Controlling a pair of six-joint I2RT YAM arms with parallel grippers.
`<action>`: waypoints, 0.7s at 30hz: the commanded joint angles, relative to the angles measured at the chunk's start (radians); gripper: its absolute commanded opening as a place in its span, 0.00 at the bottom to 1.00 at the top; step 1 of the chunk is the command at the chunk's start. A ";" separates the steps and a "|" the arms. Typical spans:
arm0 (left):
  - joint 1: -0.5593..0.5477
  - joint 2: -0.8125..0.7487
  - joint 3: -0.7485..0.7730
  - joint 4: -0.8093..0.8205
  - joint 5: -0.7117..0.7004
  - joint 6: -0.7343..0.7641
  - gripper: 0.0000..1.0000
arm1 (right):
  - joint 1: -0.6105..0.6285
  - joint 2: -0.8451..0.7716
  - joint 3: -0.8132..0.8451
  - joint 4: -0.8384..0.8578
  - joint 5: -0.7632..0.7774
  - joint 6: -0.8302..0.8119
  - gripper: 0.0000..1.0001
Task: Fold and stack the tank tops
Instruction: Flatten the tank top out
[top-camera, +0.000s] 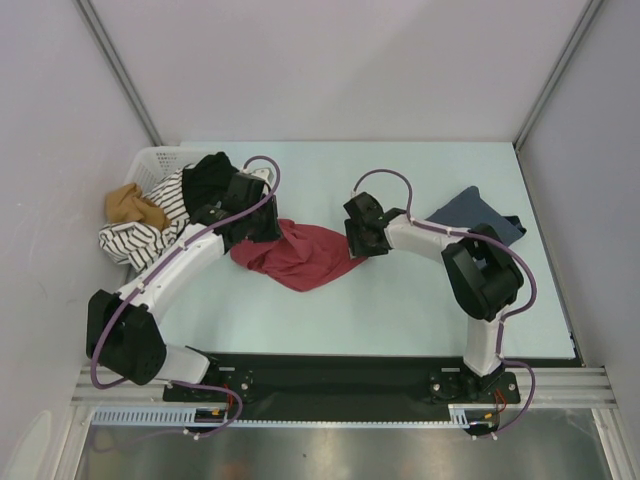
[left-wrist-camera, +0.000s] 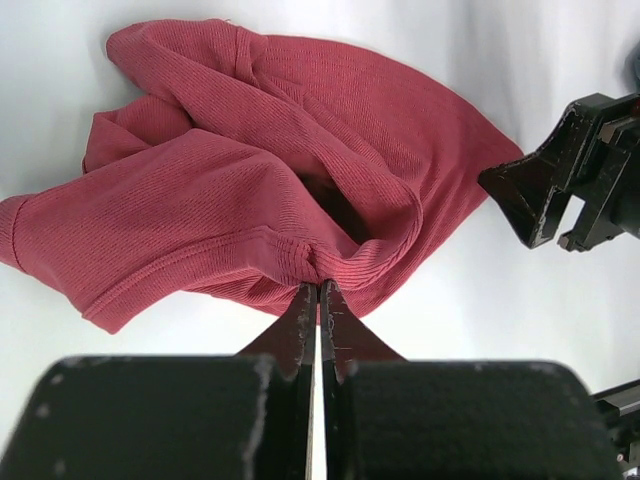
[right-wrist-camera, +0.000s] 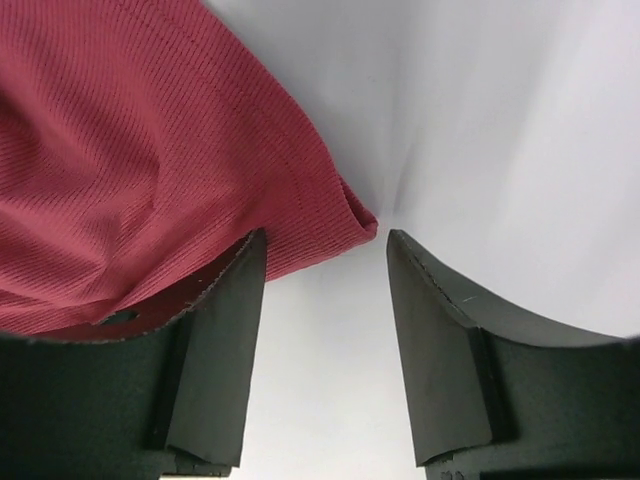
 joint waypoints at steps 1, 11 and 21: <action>-0.004 -0.012 0.000 0.033 -0.008 0.001 0.00 | 0.005 -0.009 0.028 -0.003 0.071 -0.022 0.57; -0.004 -0.003 0.007 0.036 -0.011 0.005 0.00 | -0.012 0.024 0.021 0.020 -0.076 -0.022 0.01; -0.004 0.021 0.002 0.039 -0.026 0.004 0.00 | 0.401 -0.533 -0.448 -0.192 0.063 0.282 0.00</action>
